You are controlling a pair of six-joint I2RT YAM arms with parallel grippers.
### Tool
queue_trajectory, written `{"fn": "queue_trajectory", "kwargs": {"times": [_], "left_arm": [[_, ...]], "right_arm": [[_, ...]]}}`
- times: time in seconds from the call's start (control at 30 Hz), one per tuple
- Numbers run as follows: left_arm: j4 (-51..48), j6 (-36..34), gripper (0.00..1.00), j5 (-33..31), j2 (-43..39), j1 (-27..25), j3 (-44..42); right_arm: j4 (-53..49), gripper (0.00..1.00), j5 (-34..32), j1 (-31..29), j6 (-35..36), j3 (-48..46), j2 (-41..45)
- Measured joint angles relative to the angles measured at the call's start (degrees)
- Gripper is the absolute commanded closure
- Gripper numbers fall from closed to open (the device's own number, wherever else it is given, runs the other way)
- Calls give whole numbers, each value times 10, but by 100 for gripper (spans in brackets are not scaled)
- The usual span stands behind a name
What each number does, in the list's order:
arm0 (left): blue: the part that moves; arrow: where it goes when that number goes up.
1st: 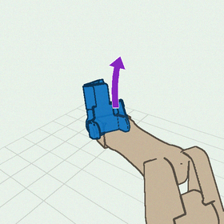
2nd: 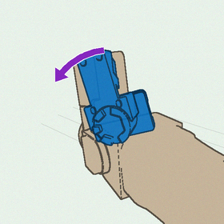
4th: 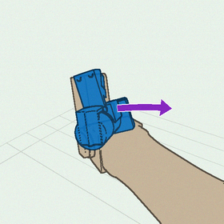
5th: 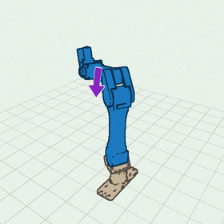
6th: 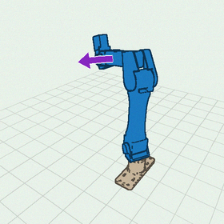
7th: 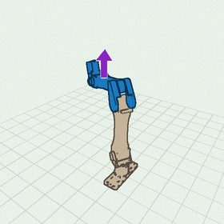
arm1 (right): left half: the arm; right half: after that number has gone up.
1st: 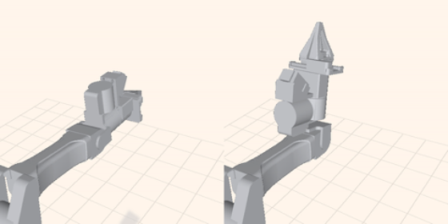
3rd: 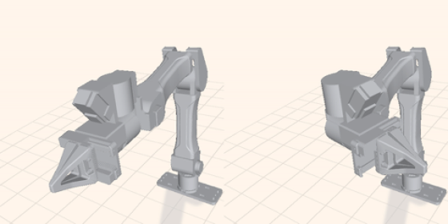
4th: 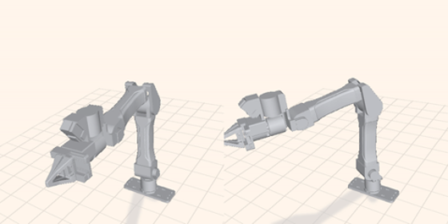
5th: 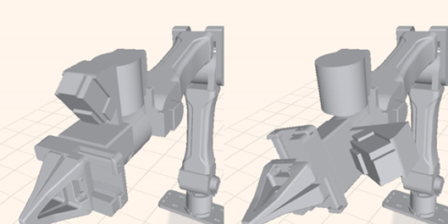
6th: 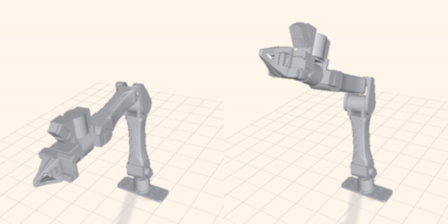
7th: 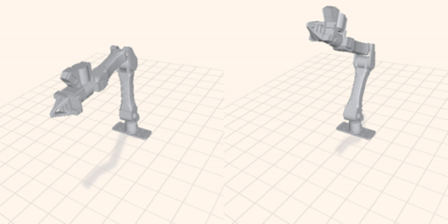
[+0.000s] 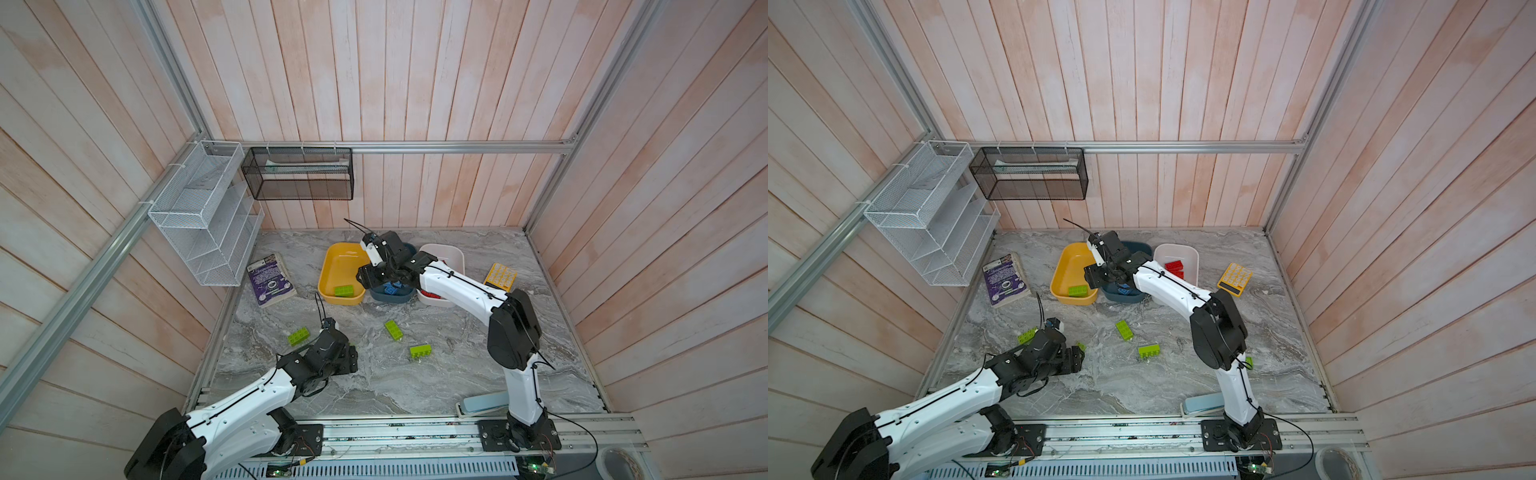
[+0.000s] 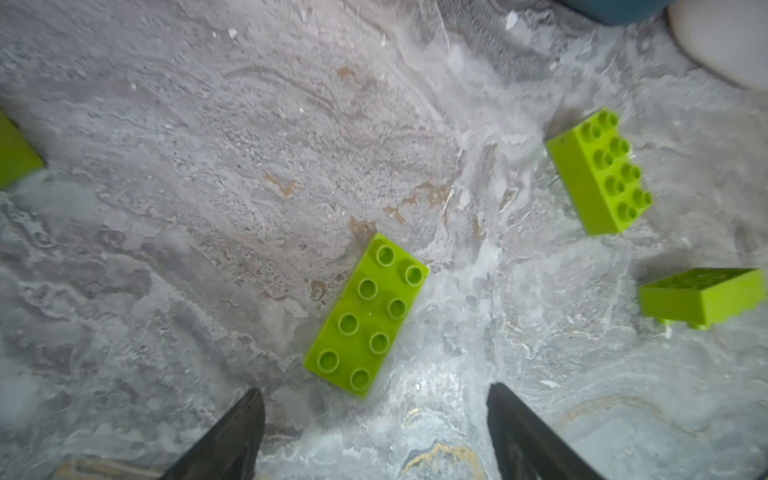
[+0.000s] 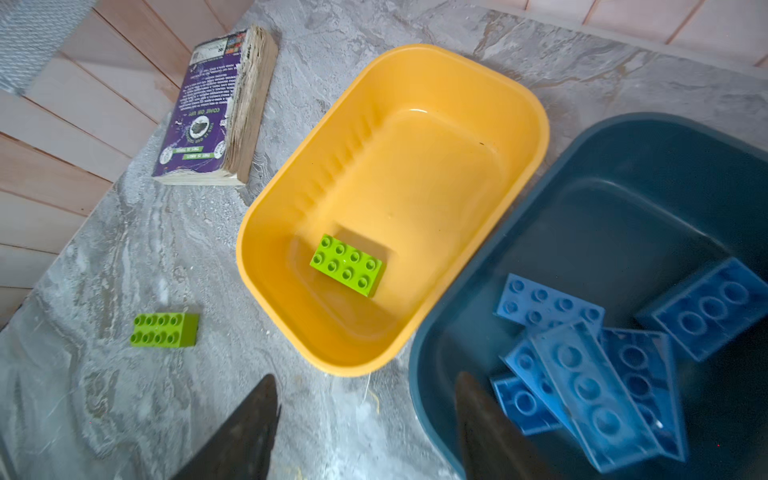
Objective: Sort the legos into containers by color
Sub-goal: 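Grasp a lime-green brick with the left gripper while right arm draws back, then carry the green brick into the yellow bin and open the left gripper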
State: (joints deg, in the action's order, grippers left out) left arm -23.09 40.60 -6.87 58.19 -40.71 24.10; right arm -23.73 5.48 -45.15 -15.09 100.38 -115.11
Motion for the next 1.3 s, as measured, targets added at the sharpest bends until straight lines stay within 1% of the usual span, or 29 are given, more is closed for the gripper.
{"fn": "queue_trajectory", "kwargs": {"times": [0.13,0.3,0.43,0.57,0.73,0.8,0.9,1.1,1.2,1.3], "left_arm": [[1,-2,18,-1,47,-2,0],[9,-5,23,-16,89,-4,23],[16,-10,34,-28,129,-4,44],[23,-16,48,-37,156,-4,59],[27,-19,62,-42,173,-8,68],[28,-19,65,-44,179,-11,71],[28,-16,67,-43,183,-16,76],[9,-14,67,-38,193,-18,95],[-14,-20,67,-37,197,-19,123],[-31,-32,66,-37,198,-16,168]], "right_arm": [[51,32,4,13,-7,-104,93],[94,32,4,21,-15,-210,177],[116,32,0,23,-17,-287,236],[126,32,-7,27,-19,-347,286],[137,32,-15,31,-21,-386,331],[141,32,-18,32,-21,-397,344],[148,32,-22,33,-21,-414,362],[157,32,-26,33,-25,-442,381],[161,32,-27,34,-27,-459,389],[161,32,-29,34,-28,-475,402]]}}
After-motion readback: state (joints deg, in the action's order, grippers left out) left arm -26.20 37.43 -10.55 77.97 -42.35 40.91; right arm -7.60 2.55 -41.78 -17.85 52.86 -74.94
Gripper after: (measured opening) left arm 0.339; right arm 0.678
